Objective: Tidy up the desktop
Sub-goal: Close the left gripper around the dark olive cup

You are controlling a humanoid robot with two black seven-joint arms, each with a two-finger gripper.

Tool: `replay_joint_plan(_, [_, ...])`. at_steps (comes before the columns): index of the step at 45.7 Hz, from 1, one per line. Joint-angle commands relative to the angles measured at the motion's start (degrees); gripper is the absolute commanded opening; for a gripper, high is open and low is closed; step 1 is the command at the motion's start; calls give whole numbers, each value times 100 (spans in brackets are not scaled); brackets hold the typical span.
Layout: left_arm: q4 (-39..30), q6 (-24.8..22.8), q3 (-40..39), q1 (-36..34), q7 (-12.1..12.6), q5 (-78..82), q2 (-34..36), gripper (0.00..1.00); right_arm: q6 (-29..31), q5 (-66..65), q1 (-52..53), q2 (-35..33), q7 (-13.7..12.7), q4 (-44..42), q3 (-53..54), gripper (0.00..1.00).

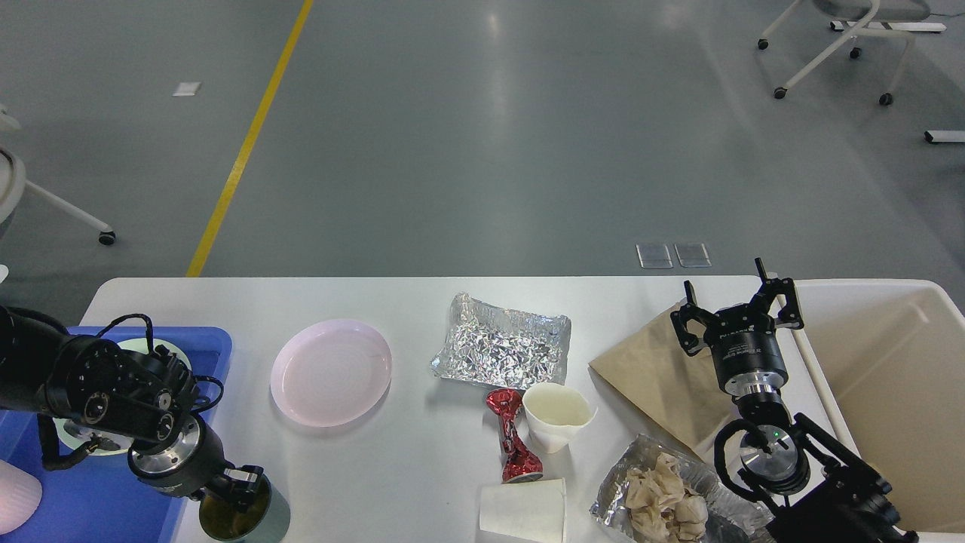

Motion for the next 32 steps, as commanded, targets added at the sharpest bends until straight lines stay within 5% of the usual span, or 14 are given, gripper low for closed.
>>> replay_joint_plan(1, [-2,-16,26,0,-1,0,14,2,0,0,0,0,0,0,5,100])
replay_joint_plan(17, [-2,-261,52,-88,-1,0,67,0,0,0,0,0,0,0,5,100])
replay_joint_plan(32, [-274,-1869,88,-1440,-45,-114,138,0,0,0,0,9,0,0,5,100])
